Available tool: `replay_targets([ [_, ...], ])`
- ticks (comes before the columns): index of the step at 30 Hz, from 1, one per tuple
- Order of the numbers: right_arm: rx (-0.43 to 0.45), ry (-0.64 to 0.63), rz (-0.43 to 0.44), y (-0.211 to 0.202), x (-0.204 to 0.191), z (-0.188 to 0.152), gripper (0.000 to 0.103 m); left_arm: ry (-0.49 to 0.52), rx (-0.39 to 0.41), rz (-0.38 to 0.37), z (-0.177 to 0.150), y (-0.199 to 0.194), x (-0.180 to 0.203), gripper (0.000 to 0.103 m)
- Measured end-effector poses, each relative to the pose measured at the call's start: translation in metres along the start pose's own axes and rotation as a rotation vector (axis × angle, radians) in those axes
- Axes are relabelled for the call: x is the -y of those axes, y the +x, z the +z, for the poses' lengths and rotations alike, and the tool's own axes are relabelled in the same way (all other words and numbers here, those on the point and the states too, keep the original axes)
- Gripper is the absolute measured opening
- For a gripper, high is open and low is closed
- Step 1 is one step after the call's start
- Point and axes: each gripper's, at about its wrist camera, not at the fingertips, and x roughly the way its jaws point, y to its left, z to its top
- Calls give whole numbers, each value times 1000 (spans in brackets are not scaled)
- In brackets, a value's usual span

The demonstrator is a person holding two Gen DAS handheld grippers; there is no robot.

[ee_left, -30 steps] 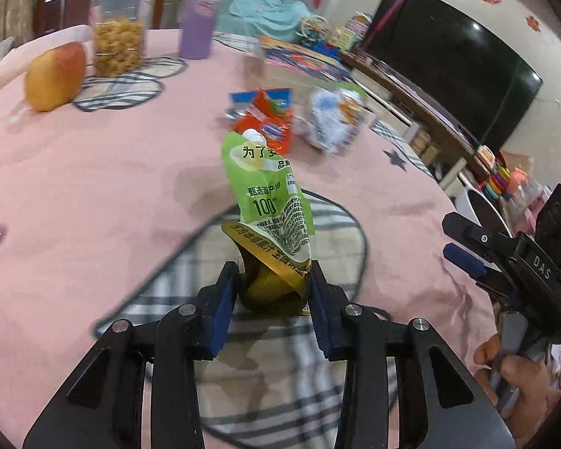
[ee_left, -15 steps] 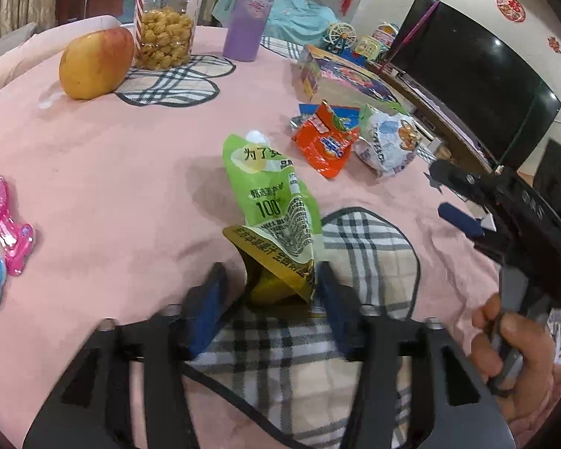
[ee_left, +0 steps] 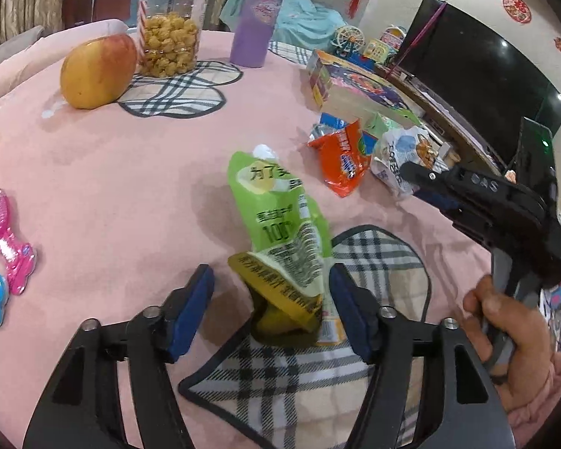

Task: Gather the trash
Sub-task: 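Grasp the green drink pouch with left tool while right tool grasps the cartoon-printed wrapper, then carry green pouch and cartoon wrapper over the bin and lower them in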

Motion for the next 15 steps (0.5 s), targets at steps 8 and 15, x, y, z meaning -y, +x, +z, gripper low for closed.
replay_targets([
  [8, 7, 28, 45, -41, 18, -19, 26, 26, 0, -37, -6, -3, 12, 29],
  [15, 33, 43, 15, -80, 36, -42, 25, 77, -10, -77, -19, -10, 44, 29],
])
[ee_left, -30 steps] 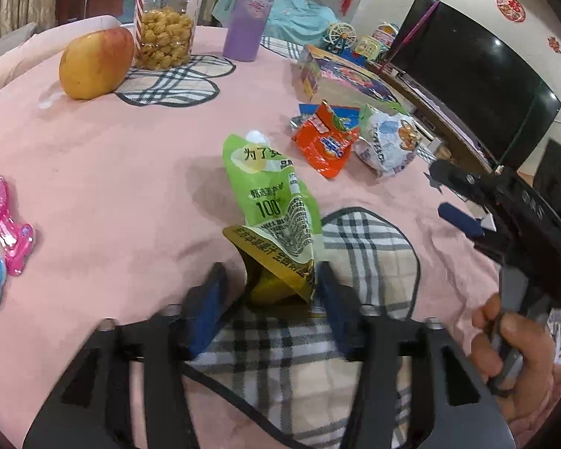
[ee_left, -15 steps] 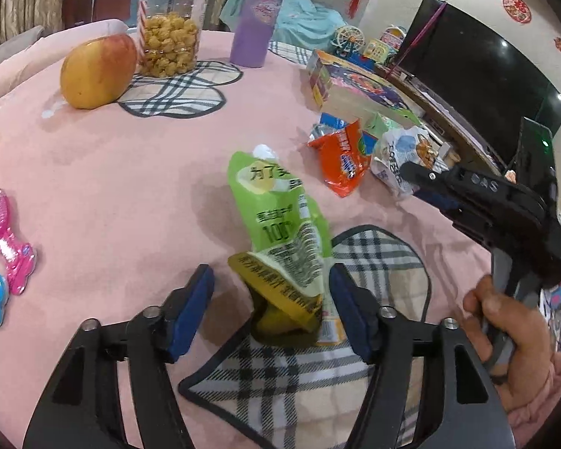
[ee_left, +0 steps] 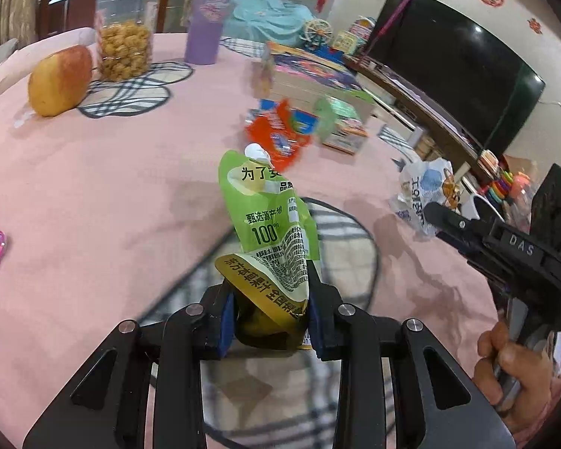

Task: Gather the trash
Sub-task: 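Carry green pouch and cartoon wrapper over the bin and lower them in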

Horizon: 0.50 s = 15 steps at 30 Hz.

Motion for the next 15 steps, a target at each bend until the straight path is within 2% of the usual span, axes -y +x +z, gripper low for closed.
replay_targets([
  [15, 97, 57, -77, -84, 48, -15, 25, 142, -22, -117, -9, 3, 90, 29],
])
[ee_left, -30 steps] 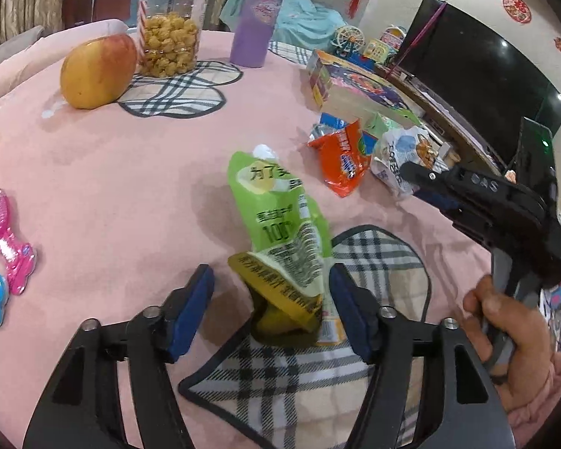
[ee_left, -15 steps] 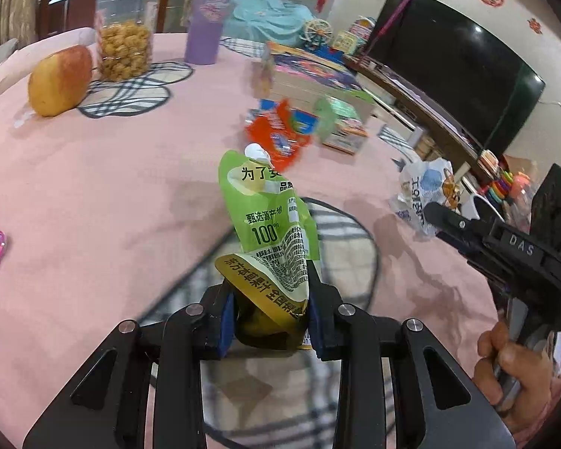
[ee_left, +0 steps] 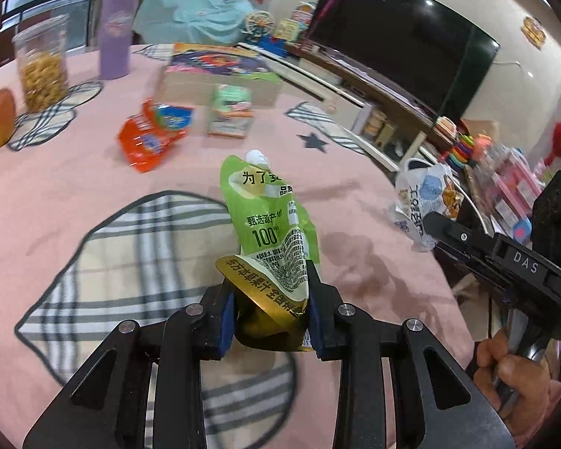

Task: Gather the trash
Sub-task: 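Carry green pouch and cartoon wrapper over the bin and lower them in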

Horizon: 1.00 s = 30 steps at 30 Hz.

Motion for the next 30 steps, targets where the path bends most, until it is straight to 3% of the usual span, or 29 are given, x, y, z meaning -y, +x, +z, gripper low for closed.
replay_targets([
  [16, 107, 99, -95, -63, 66, 9, 25, 123, -4, -103, 19, 18, 80, 29],
  [30, 136, 144, -171, -86, 106, 21, 25, 223, -10, -174, 30, 39, 150, 29],
])
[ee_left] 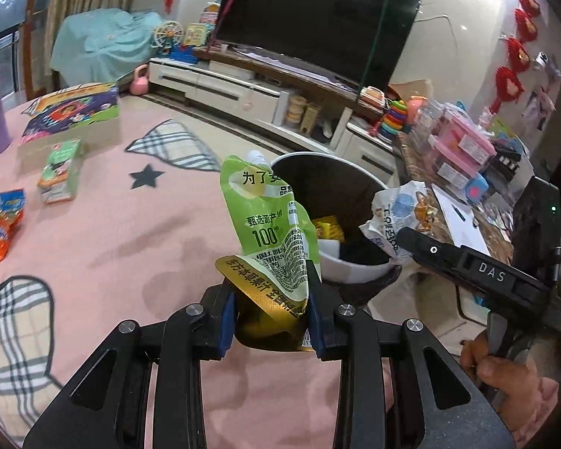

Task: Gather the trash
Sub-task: 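Carry green pouch and cartoon wrapper over the bin and lower them in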

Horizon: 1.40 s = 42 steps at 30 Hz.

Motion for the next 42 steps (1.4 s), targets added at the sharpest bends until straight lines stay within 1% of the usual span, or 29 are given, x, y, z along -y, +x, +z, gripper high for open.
replay_targets([
  [6, 9, 12, -19, -2, 11, 8, 25, 22, -8, -20, 9, 11, 14, 29],
  [19, 0, 14, -29, 5, 24, 20, 25, 49, -29, -18, 17, 29, 28, 29],
  [31, -9, 10, -40, 10, 28, 26, 25, 80, -43, -18, 25, 42, 45, 29],
  [42, -26, -5, -53, 16, 27, 32, 25, 92, -54, -16, 32, 51, 51, 30],
])
